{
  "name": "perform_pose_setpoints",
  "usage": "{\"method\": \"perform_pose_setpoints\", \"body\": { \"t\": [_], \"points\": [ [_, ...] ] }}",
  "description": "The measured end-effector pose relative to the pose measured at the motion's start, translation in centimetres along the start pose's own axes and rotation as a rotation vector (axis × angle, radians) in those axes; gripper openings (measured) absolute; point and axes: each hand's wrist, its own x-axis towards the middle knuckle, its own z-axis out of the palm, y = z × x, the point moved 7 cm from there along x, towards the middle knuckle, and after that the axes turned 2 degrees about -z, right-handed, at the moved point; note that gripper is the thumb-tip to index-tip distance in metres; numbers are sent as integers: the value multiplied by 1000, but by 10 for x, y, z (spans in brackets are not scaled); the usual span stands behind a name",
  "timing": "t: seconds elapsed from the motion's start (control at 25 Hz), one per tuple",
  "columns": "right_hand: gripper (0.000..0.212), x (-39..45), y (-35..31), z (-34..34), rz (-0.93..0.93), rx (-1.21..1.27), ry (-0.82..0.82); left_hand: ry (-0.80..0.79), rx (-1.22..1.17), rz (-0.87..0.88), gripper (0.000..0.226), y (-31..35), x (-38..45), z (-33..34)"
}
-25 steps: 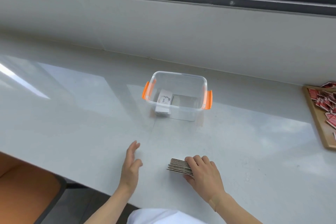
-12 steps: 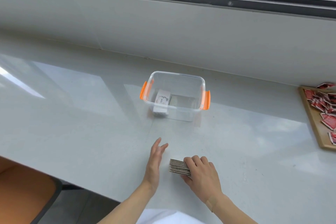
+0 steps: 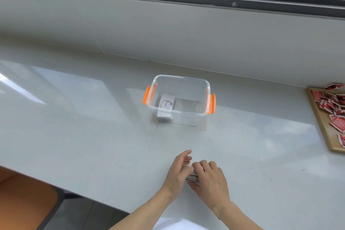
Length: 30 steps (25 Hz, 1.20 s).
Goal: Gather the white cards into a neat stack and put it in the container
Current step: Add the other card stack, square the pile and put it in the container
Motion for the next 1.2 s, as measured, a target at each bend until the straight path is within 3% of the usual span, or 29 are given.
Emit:
{"method": "perform_pose_setpoints", "body": {
  "t": [0.12,0.24,0.32,0.48,0.56,0.64,0.76,1.0,1.12,1.2],
  "points": [
    [44,-1,2,-1,21,48,-1,-109,369,153,67,1,-3,4],
    [45,0,1,-3,46,112,-6,-90,679,221,65,-2,-2,1],
    [49,0,8,-5,77,262,4,-46,696,221,54,-2,-1,2],
    [96,-20,37,-7,159,778,-80,-44,694,239,44,-5,0,2],
    [94,-35,58,-9,363,1162,27,-43,682,236,43,-4,2,1],
    [83,-53,76,-7,598,1389,208,-38,682,240,43,-3,2,1],
    [80,-67,74,-1,764,1416,216,-38,681,240,43,-3,2,1],
    [86,-49,23,15,563,1401,-121,-23,666,235,41,-3,0,0],
    [81,-47,33,13,627,1406,30,-17,667,235,41,-3,-1,0],
    [82,-44,27,16,628,1419,-5,3,664,227,41,-3,-1,-1]
  ]
}}
